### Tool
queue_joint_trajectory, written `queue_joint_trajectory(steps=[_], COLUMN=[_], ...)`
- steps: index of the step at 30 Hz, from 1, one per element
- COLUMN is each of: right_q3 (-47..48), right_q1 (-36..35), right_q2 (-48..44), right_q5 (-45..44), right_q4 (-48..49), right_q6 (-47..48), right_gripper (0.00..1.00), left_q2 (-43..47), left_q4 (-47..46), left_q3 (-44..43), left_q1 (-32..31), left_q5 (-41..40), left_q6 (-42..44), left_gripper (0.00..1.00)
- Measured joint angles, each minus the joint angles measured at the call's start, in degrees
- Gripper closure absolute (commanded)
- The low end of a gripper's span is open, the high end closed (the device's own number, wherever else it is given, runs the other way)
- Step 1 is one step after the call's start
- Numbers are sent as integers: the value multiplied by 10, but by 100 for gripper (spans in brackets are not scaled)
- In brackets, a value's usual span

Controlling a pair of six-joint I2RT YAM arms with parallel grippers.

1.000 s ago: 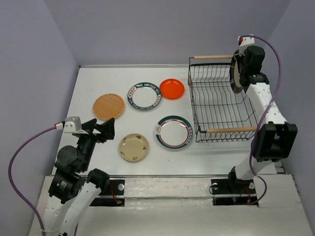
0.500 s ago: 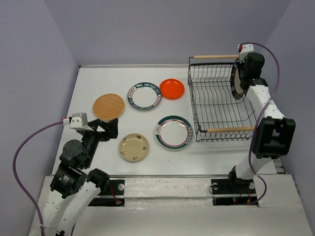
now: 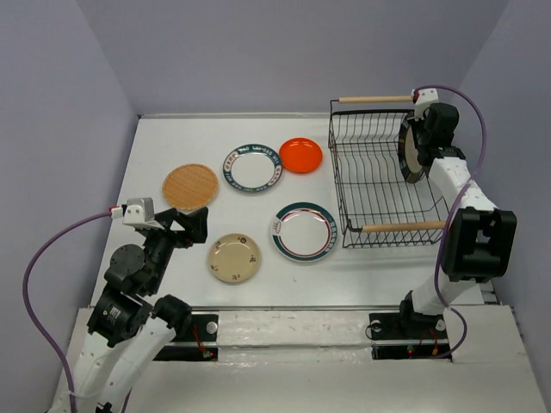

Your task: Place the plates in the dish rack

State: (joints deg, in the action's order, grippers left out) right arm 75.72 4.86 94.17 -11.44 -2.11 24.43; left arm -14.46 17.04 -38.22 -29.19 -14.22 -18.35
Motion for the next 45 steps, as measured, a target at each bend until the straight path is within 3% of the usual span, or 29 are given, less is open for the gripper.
queue_joint_trajectory(steps=[7, 8, 12, 15, 31, 37, 40, 45], right_q3=[-2, -2, 5, 18, 74, 87, 86, 54], right_q1=[0, 0, 0, 0, 0, -4, -28, -149], right_q2=[2, 3, 11, 23, 26, -6, -47, -139], right_q5=[-1, -1, -3, -4, -7, 69, 104, 178], right_q4=[2, 4, 9, 32, 51, 11, -3, 1], right_q6=[-2, -3, -15, -20, -98, -210, -260, -328], right_gripper=[91, 87, 57, 46, 26, 25, 25, 25], left_q2=[0, 0, 0, -3, -46, -91, -141, -243], left_q4=[0, 0, 0, 0, -10, -26, -38, -54], left_q3=[0, 0, 0, 0, 0, 0, 0, 0], left_q1=[0, 0, 0, 0, 0, 0, 0, 5], left_q5=[0, 0, 0, 0, 21, 38, 40, 34], left_q6=[0, 0, 0, 0, -2, -24, -49, -103], left_gripper=[1, 1, 1, 1, 1, 1, 2, 7])
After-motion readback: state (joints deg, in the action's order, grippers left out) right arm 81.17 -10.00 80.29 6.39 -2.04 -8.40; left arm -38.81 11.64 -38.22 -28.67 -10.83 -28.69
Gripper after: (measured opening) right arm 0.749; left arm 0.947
